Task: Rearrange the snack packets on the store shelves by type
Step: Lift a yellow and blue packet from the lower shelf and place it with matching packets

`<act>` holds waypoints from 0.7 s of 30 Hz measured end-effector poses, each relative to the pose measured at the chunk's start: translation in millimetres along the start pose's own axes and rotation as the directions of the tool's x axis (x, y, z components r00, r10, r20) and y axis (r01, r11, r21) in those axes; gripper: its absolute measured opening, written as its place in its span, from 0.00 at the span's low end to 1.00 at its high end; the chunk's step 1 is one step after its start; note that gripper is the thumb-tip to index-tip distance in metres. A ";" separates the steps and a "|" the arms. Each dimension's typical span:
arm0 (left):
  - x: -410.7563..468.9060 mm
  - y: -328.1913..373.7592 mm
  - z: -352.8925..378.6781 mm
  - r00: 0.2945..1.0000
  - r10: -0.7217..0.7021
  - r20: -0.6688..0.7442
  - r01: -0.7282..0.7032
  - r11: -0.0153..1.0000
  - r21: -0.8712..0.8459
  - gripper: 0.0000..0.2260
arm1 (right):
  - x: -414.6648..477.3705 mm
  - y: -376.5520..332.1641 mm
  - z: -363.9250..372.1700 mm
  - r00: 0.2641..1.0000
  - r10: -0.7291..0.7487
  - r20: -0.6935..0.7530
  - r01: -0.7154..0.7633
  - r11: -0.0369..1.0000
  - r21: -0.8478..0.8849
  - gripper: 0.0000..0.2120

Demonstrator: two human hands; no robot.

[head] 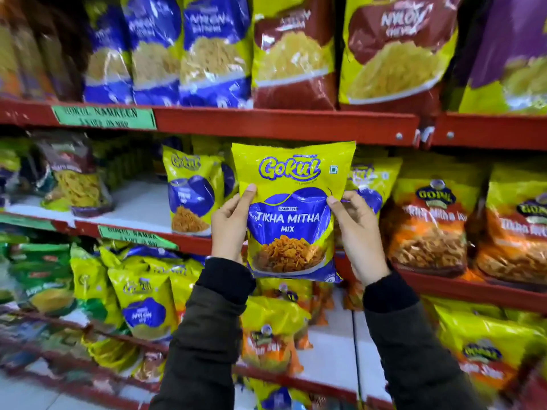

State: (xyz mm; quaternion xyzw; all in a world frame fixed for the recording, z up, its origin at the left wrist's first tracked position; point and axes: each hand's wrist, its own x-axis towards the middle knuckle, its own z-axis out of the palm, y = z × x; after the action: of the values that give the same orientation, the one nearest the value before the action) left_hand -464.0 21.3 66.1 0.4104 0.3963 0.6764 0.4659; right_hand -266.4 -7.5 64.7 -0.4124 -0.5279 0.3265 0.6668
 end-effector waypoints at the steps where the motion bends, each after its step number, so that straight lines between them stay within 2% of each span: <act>1: 11.7 3.1 -4.0 1.000 0.019 0.017 -0.019 1.000 -0.011 0.10 | 8.8 0.0 9.2 0.999 -0.037 0.004 0.037 0.999 -0.022 0.07; 6: 71.0 7.3 -18.0 0.992 0.105 0.066 -0.102 0.994 -0.034 0.10 | 45.4 11.2 53.9 0.990 -0.140 -0.036 0.136 0.986 -0.096 0.05; 9: 95.0 -6.4 -24.3 0.992 0.096 0.084 -0.090 0.993 -0.076 0.08 | 55.6 32.1 69.5 0.986 -0.158 -0.058 0.151 0.983 -0.101 0.05; 13: 118.4 -44.0 -37.4 0.993 0.035 0.111 -0.031 0.999 -0.043 0.08 | 63.8 72.1 80.5 0.990 -0.074 -0.118 0.059 0.989 -0.133 0.04; 17: 138.4 -60.7 -39.5 0.992 -0.056 0.112 0.055 0.998 0.008 0.09 | 73.9 102.1 83.4 0.980 0.028 -0.197 -0.064 0.982 -0.176 0.17; 18: 143.8 -61.1 -37.6 0.990 -0.071 0.118 0.068 0.997 0.031 0.10 | 77.5 101.2 82.9 0.981 0.040 -0.192 -0.083 0.972 -0.218 0.17; 20: 150.4 -52.7 -33.5 0.987 -0.088 0.137 0.077 0.993 0.084 0.11 | 86.0 91.8 82.7 0.983 0.030 -0.181 -0.089 0.940 -0.330 0.10; 21: 153.9 -47.5 -31.1 0.987 -0.088 0.136 0.074 0.992 0.105 0.12 | 91.3 85.6 82.0 0.981 0.027 -0.194 -0.091 0.940 -0.329 0.08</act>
State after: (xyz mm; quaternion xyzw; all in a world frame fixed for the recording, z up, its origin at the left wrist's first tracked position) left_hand -513.5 175.6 40.2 0.4631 0.4124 0.6057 0.4986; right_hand -325.3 127.1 36.2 -0.5648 -0.4981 0.2115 0.6230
